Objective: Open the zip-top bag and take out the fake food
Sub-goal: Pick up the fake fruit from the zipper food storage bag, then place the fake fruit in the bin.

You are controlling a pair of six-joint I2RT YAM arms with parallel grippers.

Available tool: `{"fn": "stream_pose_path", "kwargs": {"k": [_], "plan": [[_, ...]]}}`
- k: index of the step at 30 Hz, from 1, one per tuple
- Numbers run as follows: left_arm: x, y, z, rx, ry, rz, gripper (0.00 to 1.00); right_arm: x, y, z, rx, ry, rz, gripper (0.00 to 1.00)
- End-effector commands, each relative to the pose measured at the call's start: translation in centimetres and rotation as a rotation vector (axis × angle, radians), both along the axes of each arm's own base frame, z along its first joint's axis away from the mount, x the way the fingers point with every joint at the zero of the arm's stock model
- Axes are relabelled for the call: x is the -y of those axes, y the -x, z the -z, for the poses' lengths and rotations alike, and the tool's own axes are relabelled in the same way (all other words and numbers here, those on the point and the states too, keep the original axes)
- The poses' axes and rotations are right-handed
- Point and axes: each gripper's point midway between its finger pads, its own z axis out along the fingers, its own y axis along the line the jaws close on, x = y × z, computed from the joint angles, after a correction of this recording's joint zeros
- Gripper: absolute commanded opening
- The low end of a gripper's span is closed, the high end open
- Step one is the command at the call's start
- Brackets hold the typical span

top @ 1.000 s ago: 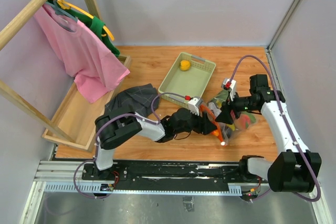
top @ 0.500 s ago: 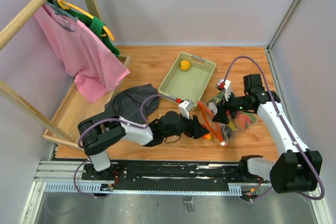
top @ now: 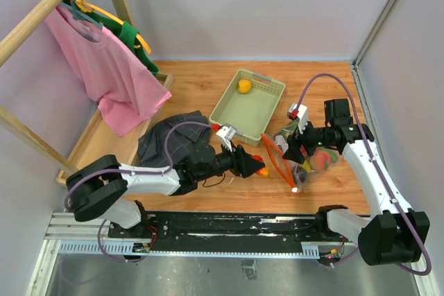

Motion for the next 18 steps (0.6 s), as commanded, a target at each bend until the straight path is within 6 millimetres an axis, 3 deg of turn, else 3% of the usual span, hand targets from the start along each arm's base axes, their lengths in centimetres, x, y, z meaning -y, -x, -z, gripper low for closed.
{"fn": "stream_pose_path", "kwargs": {"k": [1,7,14,18], "plan": [[-1.4,-2.8,-3.3,0.065,0.035,-0.051,0.0,0.1,-0.2,-0.7,0.038,0.023,0.001,0.72],[-3.1,-8.4,-4.8,0.111,-0.02,-0.157,0.0,0.2,-0.1,-1.1,0.051,0.014,0.001,0.73],[-3.8,-13.7,-4.9,0.141,-0.078,-0.23,0.0,-1.9,1.5,-1.8,0.07,-0.092,-0.099,0.73],[-4.2,-16.5,-4.7,0.146,-0.099,-0.27,0.0,-1.9,1.3,-1.8,0.107,-0.073,-0.096,0.73]]}}
